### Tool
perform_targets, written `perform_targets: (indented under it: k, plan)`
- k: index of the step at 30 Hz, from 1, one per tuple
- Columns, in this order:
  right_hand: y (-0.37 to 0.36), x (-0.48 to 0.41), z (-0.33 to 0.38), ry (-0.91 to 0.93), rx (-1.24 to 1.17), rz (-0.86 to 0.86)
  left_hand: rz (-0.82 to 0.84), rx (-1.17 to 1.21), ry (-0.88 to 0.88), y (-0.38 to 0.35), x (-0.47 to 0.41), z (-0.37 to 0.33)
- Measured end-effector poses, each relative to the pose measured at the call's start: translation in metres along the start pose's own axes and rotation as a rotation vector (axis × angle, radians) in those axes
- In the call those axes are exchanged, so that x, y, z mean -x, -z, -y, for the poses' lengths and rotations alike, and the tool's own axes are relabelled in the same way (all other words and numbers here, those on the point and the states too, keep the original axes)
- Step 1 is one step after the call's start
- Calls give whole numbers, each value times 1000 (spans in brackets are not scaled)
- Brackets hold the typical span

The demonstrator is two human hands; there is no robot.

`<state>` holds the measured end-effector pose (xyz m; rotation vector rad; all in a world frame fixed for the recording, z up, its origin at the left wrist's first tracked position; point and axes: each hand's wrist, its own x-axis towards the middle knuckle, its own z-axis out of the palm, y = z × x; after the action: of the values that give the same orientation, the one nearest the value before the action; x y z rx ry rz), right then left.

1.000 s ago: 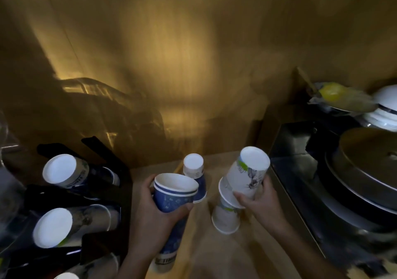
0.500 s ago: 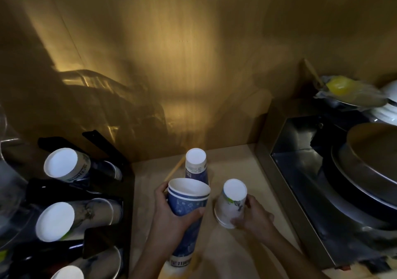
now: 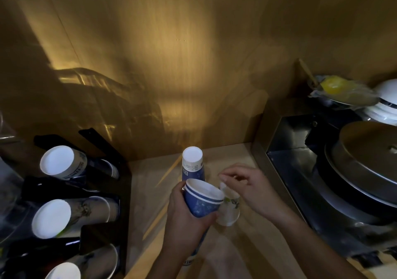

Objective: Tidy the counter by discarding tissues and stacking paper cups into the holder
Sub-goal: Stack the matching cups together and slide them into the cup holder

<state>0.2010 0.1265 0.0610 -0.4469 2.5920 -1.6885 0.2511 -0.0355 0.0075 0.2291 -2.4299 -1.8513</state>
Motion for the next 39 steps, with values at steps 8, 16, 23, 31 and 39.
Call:
perform_targets:
  k: [8, 16, 23, 31, 39]
  plan:
    - [-18, 1, 21, 17, -162, 230, -56, -53, -68, 0, 4, -23]
    - [-17, 0, 31, -42, -170, 283, 196, 93, 47, 15, 1, -32]
    - [-18, 0, 38, -14, -113, 286, 271, 283, 162, 30, 2, -35]
    - [-7, -9, 46, 33, -249, 259, 430, 663, 304, 46, 0, -26]
    - [-15, -13, 40, 13, -164, 266, 262, 467, 280, 45, 3, -28]
